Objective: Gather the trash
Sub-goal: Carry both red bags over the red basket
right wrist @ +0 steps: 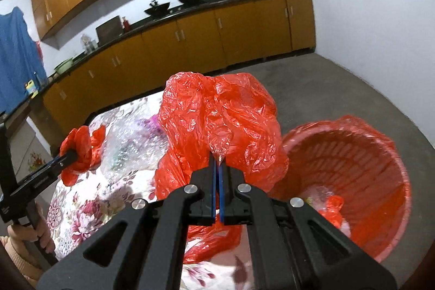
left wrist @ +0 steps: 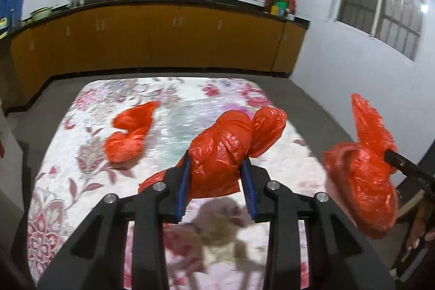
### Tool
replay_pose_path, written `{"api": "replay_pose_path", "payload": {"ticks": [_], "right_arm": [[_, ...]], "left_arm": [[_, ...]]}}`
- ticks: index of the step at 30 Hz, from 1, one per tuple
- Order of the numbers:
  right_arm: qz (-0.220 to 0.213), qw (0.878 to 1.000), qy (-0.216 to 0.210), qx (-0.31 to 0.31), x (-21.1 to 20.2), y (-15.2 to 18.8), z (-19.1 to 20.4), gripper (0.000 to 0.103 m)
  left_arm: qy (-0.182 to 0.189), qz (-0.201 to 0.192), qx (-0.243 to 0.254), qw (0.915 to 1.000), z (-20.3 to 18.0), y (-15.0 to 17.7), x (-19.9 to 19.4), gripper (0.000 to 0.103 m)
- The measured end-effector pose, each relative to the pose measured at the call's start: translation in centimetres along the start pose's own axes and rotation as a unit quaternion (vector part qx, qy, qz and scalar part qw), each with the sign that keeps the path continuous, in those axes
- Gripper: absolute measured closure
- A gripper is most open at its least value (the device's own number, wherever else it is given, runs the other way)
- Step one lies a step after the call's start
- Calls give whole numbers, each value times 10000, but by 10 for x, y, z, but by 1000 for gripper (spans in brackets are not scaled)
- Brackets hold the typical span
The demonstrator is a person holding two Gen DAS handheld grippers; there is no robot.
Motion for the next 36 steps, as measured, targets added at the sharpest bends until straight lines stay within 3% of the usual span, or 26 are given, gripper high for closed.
{"api": "replay_pose_path", "payload": {"ticks": [16, 28, 36], "right_arm": [[-255, 9963, 670, 478, -33, 7, -69, 101], [-178, 9880, 1250, 886, -46, 30, -122, 101], [-268, 9837, 1443, 1038, -55, 33, -141, 101]], "left_arm": [[864, 299, 400, 9950, -104, 18, 8, 69], [1652, 833, 608, 9809, -195, 47, 35, 69], [1885, 1070, 652, 9740, -229, 61, 51, 69]]}}
Point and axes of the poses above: each gripper's, at about its wrist camera, not at the fingertips, and x roughly the way its jaws point, z to its left, y to its underside, the point moved 4 cm from there along x, roughly the way its jaws point, and after that the axes turned 9 degrees about -x, right-handed, at the moved point
